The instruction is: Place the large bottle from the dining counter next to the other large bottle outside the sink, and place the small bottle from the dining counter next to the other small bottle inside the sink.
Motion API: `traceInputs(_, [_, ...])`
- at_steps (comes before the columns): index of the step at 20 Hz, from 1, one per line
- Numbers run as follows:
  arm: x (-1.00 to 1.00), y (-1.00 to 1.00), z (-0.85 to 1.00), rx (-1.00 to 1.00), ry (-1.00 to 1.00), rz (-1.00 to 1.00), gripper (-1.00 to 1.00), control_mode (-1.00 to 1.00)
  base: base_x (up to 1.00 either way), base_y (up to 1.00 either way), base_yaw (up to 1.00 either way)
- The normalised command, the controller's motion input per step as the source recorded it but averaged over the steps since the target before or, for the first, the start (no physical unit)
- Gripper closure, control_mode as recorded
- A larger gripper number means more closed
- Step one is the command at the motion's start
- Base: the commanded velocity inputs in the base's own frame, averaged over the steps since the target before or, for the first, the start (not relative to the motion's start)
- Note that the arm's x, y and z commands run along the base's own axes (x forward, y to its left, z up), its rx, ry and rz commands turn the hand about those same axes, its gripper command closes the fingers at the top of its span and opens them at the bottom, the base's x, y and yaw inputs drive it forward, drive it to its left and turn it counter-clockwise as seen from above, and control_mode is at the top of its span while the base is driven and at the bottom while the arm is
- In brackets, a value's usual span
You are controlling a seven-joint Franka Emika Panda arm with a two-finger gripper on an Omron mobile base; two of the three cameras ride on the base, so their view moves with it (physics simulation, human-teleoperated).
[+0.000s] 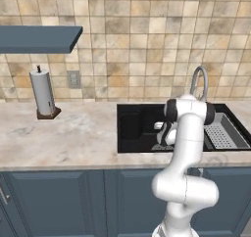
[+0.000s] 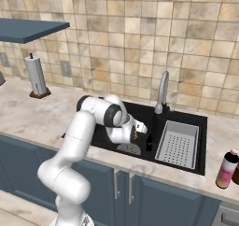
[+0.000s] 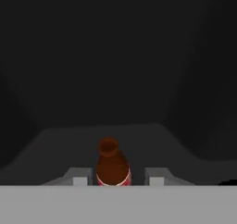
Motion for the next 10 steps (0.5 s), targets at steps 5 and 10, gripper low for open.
traceInputs(5, [0.26, 0.00, -0.27, 0.00, 0.00, 0.00, -1.00, -1.00, 0.00, 0.00, 0.00])
traceInputs(10, [0.14, 0.00, -0.05, 0.00, 0.00, 0.00, -1.00, -1.00, 0.00, 0.00, 0.00])
